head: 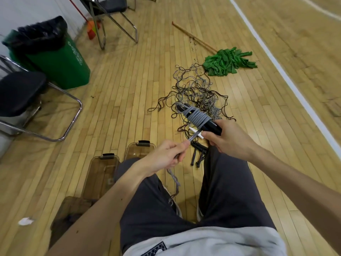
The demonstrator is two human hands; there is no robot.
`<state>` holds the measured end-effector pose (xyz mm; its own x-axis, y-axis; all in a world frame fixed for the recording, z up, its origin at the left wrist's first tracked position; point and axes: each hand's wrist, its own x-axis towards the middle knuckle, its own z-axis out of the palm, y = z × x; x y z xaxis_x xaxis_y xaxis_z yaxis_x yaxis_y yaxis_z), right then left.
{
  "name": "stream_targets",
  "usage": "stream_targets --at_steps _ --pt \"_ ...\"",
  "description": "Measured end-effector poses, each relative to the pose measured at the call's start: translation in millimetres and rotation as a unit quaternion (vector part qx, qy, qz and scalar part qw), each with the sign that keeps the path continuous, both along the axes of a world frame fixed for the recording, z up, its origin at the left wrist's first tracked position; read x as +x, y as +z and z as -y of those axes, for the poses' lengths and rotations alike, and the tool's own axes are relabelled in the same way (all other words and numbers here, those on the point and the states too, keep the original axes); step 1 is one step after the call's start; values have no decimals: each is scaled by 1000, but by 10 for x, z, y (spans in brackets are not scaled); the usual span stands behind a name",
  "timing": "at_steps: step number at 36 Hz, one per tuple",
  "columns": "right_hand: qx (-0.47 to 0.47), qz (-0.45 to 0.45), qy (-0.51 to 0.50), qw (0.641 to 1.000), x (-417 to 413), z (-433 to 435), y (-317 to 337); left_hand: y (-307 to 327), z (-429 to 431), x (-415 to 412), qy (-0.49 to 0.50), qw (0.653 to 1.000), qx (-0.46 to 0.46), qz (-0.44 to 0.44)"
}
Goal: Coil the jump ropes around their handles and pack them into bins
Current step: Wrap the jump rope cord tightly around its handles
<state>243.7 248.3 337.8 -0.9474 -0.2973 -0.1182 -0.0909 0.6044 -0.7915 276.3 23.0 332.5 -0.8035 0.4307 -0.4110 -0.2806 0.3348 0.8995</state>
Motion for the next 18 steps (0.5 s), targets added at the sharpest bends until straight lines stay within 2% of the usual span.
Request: stream_targets --at_steps 3,7,9,14,18 --pt "-14 -1 -9 1000 -20 21 -59 27 -55 24 -33 998 -52 -32" --pt "-81 32 -20 996 -40 62 -87 80 -184 84 -98 971 -164 -142" --pt "-63 29 -17 997 -57 55 -103 113 -193 87 -104 955 -209 -183" --pt "-26 26 -23 999 -100 -26 -182 190 -65 1 -91 926 -300 -210" --pt "13 19 -57 998 -138 -22 -247 183 -72 19 -91 888 -380 -242"
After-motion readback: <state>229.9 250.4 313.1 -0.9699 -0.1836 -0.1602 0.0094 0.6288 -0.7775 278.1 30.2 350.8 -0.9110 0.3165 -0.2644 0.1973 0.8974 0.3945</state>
